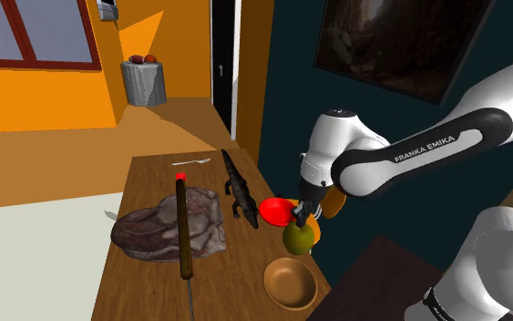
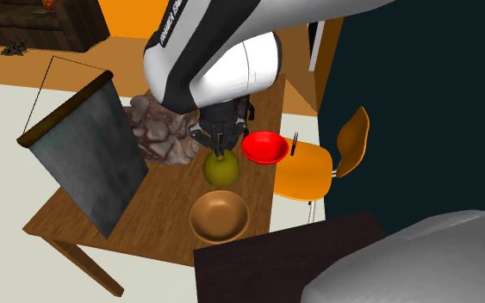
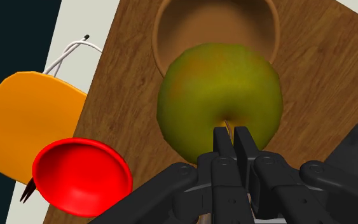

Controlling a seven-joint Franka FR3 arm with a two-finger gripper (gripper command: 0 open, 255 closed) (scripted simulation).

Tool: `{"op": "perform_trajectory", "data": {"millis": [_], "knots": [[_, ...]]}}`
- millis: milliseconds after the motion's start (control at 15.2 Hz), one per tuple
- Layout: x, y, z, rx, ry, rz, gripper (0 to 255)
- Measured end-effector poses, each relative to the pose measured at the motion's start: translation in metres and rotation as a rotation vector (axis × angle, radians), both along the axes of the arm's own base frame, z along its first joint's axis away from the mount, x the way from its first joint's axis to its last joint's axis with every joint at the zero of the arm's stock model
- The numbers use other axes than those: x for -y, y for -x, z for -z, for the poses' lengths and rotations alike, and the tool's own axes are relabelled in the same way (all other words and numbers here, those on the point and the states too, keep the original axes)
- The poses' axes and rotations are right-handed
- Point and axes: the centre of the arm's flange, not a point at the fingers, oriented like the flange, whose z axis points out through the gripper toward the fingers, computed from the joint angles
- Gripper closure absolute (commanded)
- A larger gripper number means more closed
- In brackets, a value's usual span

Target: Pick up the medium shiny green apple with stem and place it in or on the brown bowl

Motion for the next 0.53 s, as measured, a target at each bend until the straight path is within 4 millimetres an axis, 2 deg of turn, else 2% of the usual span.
{"op": "perform_trajectory", "data": {"millis": [66, 198, 528], "knots": [[-0.01, 0.013, -0.006, 0.0, 0.0, -0.001, 255], [-0.02, 0.021, -0.005, 0.0, 0.0, 0.0, 255], [-0.02, 0.024, 0.018, -0.001, 0.0, 0.001, 255]]}}
